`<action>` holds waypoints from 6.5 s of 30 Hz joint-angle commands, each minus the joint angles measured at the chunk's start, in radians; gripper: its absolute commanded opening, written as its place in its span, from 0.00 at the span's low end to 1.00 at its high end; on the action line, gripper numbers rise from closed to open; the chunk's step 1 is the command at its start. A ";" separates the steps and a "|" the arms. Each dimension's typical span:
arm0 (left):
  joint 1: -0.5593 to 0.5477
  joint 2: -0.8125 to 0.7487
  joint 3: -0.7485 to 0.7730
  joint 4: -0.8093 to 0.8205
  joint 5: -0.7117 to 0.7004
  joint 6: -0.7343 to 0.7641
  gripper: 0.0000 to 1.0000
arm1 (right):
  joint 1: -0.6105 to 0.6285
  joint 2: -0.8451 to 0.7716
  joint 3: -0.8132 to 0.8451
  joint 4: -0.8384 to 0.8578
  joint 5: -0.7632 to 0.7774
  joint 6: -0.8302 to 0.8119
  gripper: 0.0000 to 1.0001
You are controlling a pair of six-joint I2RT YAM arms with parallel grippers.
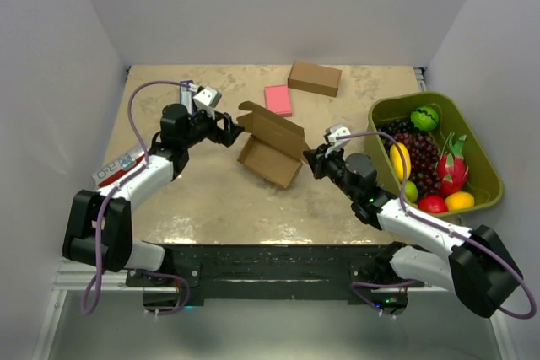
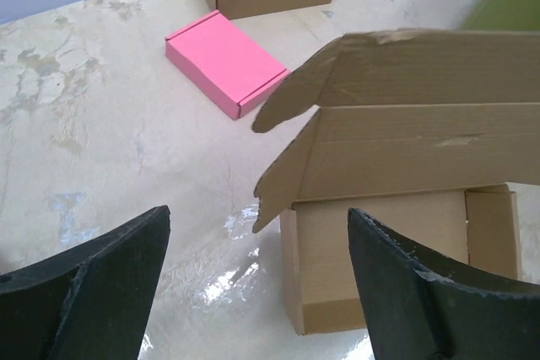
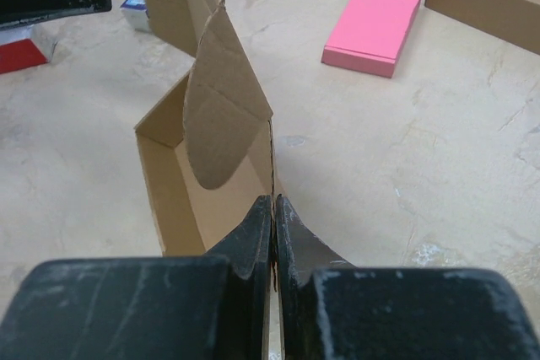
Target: Fold the paper box
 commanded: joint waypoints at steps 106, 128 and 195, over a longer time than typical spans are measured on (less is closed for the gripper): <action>-0.751 0.038 -0.588 0.620 -0.865 -0.442 0.00 | 0.377 -0.061 -0.066 -0.298 0.790 0.600 0.21; -0.908 0.064 -0.627 0.638 -1.012 -0.517 0.00 | 0.419 -0.261 -0.135 -0.576 0.775 0.730 0.39; -0.892 0.098 -0.280 0.019 -1.196 -0.294 0.00 | 0.419 -0.496 0.228 -1.091 0.142 0.638 0.69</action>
